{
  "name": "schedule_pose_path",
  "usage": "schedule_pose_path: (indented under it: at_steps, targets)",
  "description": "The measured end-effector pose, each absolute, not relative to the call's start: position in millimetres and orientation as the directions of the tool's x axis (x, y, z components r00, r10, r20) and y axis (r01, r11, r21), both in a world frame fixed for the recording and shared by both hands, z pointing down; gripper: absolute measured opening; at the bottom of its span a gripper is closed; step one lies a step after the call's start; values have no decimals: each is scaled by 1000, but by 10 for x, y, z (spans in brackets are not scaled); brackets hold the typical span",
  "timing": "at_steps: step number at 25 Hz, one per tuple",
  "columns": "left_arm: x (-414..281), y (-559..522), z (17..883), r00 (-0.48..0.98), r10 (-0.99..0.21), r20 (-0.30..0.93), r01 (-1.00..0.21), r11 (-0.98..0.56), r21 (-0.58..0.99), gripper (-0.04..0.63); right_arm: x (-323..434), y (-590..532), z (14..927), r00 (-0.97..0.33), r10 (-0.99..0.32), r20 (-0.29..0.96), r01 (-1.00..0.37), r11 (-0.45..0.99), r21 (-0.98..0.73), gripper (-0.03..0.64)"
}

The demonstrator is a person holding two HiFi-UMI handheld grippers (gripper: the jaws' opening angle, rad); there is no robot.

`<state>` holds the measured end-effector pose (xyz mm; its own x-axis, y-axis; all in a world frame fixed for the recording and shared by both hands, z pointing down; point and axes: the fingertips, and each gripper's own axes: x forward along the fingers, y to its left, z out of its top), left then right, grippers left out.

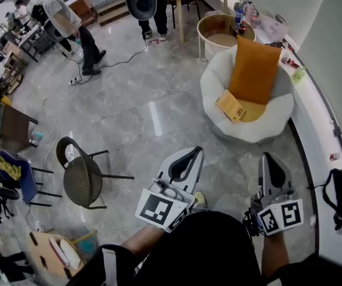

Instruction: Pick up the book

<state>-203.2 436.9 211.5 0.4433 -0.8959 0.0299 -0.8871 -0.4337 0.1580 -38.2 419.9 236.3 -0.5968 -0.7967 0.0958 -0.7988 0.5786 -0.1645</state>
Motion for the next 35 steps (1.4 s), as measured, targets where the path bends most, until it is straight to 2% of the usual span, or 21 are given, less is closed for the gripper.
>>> schedule_pose_path:
  at_steps: [20, 35]
  targets:
    - [-2003, 4416, 2152, 452, -892, 27, -881, -442, 169, 5, -255, 4244, 2322, -557, -825, 99, -828, 543, -140, 15]
    - [-1735, 3795, 2203, 454, -888, 68, -883, -439, 165, 5, 8, 3677, 2490, -568, -811, 141, -820, 541, -189, 15]
